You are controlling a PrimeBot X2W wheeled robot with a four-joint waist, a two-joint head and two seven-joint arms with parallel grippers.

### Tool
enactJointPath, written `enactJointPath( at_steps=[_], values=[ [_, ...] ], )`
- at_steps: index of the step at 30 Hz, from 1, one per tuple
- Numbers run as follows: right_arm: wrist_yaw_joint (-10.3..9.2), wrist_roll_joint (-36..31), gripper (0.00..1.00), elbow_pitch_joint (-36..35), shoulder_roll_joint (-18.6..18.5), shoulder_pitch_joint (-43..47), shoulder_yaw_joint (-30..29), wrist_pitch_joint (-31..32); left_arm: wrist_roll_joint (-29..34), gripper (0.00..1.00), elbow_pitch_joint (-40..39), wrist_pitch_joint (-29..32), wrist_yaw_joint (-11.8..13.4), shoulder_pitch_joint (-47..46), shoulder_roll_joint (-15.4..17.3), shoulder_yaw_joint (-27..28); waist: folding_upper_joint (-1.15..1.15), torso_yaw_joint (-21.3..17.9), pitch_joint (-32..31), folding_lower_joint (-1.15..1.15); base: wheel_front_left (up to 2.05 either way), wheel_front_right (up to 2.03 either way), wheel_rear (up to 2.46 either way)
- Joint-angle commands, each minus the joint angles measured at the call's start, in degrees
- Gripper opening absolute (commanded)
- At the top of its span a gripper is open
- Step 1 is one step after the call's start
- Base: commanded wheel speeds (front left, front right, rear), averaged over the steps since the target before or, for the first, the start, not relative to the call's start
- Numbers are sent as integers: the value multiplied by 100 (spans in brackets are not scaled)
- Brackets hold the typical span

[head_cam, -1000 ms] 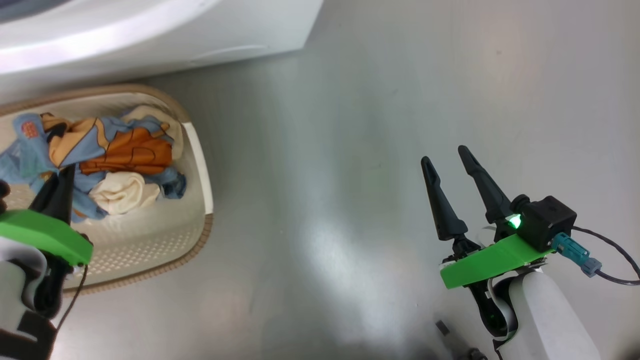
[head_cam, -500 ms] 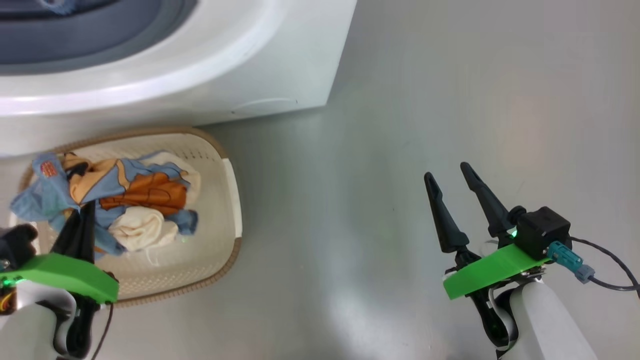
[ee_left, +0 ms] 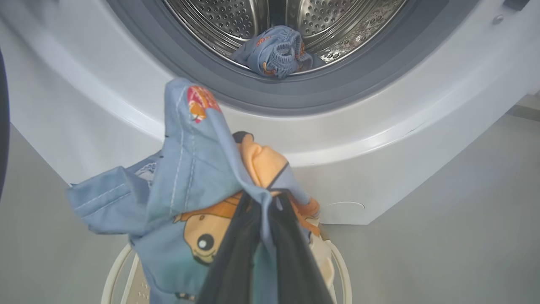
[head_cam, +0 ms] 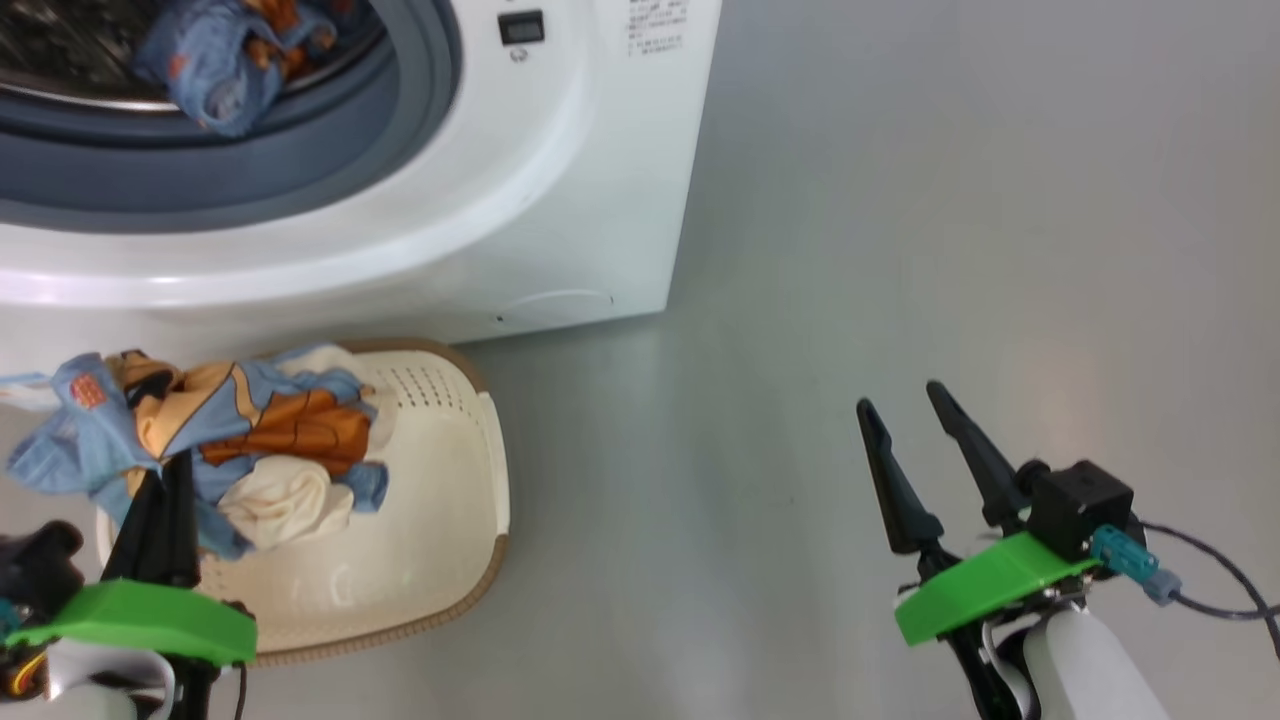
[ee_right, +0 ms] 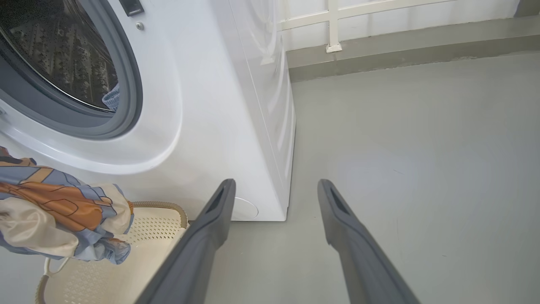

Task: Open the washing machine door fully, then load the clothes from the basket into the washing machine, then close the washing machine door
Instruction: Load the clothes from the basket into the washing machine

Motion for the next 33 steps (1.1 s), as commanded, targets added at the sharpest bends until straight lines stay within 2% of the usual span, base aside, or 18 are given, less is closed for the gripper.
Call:
enactJointPath(
  at_steps=[1,14,25,33],
  values=[
    [16,-79,100,-85,28,178,84,-44,115,0,-266,-38,-9,128,139,288,0,35,-313,0,0,0,0],
    [16,-121,100,6,28,527,-19,-44,659,0,-1204,-38,-9,897,-237,715,0,30,-1148,0,0,0,0],
    [16,-286,100,125,28,754,-23,-44,1061,0,-1735,-38,-9,1501,-612,905,0,45,-1769,0,0,0,0],
    [16,-174,100,138,28,929,-78,-44,1155,0,-1817,-38,-9,1831,-767,997,0,-1,-2061,0,0,0,0]
  ],
)
